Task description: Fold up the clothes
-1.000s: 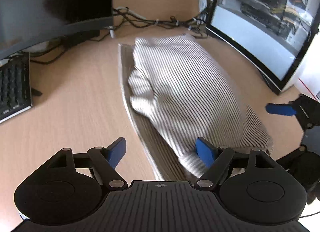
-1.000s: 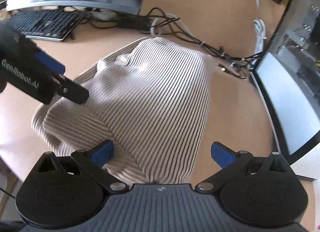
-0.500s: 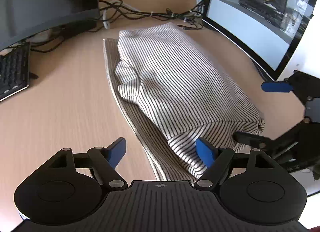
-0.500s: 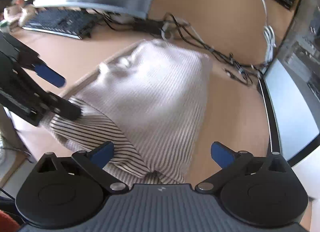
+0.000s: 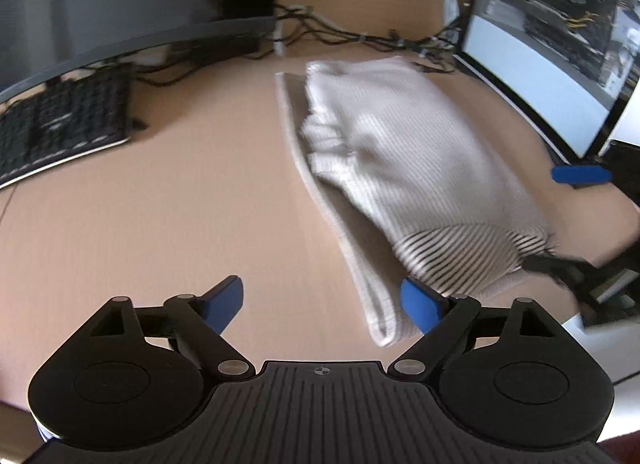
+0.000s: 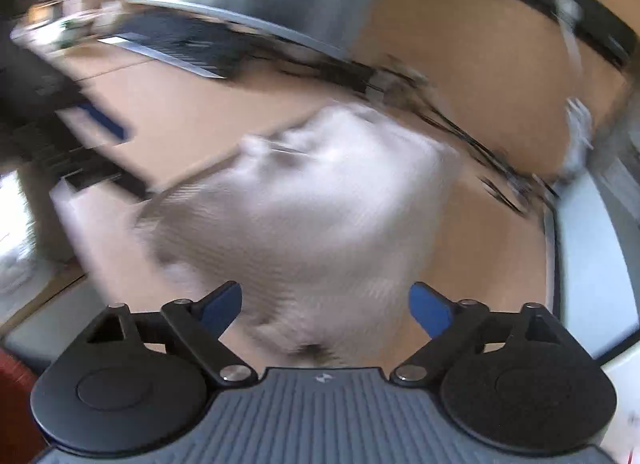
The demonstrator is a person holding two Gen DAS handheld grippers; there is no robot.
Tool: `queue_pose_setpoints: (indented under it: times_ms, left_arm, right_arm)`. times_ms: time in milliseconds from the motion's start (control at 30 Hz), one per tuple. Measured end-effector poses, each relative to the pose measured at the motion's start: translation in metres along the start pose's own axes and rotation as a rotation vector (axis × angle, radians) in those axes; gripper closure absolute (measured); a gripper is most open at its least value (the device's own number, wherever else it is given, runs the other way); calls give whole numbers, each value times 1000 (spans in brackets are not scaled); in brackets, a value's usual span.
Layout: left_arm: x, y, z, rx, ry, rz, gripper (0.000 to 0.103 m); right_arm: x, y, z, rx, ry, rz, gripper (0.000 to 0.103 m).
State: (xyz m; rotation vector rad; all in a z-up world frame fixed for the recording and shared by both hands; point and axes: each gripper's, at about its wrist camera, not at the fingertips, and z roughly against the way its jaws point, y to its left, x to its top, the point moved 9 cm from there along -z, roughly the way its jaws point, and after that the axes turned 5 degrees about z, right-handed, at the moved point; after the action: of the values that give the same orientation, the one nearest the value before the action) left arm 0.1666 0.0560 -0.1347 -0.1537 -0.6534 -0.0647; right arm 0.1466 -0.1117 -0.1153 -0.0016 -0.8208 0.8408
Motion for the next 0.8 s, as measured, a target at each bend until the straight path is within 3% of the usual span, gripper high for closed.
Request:
queue_pose_setpoints:
  times_ms: [100, 133, 367, 433, 533, 600, 733, 800]
  left_arm:
    - [-5, 9, 0, 11, 18, 6, 11]
    - [-6, 9, 0, 13, 22, -1, 11]
    - [-11, -16, 11, -53, 6, -136, 8]
    - [-14, -25, 10, -63, 6, -180, 8]
    - [-18, -37, 5, -63, 2, -254, 8]
    - [-20, -44, -4, -50, 1, -301, 8]
    - [-17, -55, -26, 4, -11, -386, 8]
    - [-9, -56, -31, 9, -9, -362, 8]
  right_arm:
    - [0, 34, -1, 77, -2, 121, 33]
    - [-1, 43, -5, 88, 5, 152, 34]
    - [5, 56, -30, -24, -6, 296, 35]
    - [6, 43, -37, -13, 22, 194, 45]
    - [7, 12, -40, 89, 59, -151, 48]
    - [7, 1, -42, 131, 71, -272, 48]
    - [4, -8, -47, 172, 78, -367, 48]
    - [4, -8, -45, 172, 77, -378, 48]
